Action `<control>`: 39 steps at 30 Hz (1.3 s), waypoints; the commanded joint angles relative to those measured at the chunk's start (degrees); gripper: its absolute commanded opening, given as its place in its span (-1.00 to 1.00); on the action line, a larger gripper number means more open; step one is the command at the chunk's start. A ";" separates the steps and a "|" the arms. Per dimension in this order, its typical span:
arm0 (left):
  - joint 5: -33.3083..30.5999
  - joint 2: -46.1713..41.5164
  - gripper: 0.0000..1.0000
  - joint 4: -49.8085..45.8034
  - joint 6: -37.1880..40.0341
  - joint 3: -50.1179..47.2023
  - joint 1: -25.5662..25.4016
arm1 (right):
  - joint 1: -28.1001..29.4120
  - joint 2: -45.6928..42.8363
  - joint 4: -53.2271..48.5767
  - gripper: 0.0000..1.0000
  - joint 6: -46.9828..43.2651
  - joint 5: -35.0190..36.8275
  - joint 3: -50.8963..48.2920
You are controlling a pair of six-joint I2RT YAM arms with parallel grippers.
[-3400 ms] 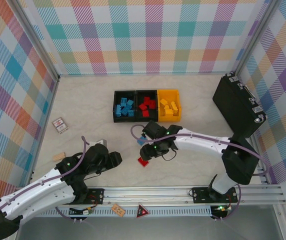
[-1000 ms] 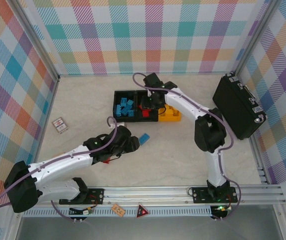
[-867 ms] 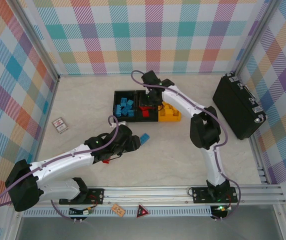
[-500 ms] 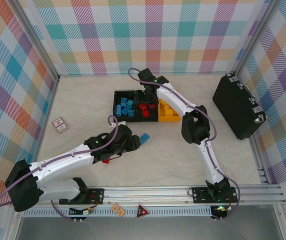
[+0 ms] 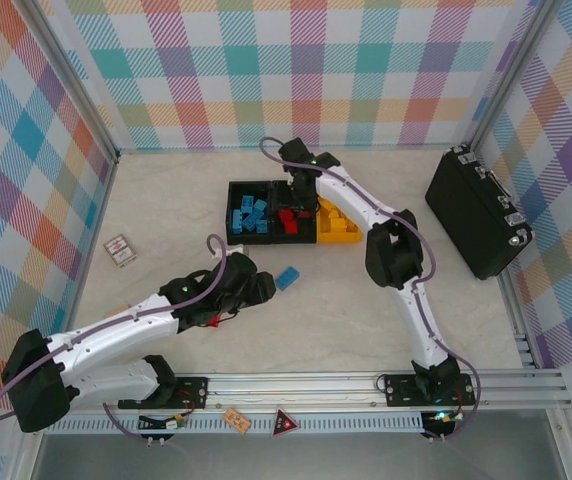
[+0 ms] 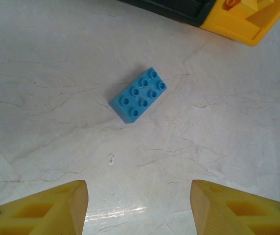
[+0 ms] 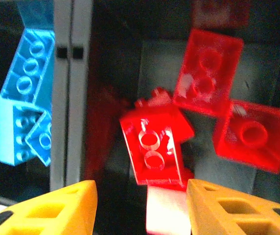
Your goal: Sort the legos into containers by color
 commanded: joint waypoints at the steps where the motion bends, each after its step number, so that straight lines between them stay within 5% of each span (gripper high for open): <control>1: -2.32 -2.09 0.15 -5.02 -1.81 -0.75 0.35 | 0.17 -9.86 3.54 0.02 0.31 -1.39 -5.97; 22: -4.97 -6.25 0.29 -28.33 1.19 -0.05 7.10 | 5.76 -52.78 28.12 0.22 -2.48 -22.14 -66.42; 30: -4.75 2.14 0.33 -26.27 3.40 -0.56 8.16 | 9.33 -62.36 31.25 0.28 -0.93 -23.46 -76.56; 39: -5.76 10.04 0.33 -21.77 5.32 -2.66 10.24 | 11.60 -61.21 34.96 0.28 2.31 -23.33 -79.33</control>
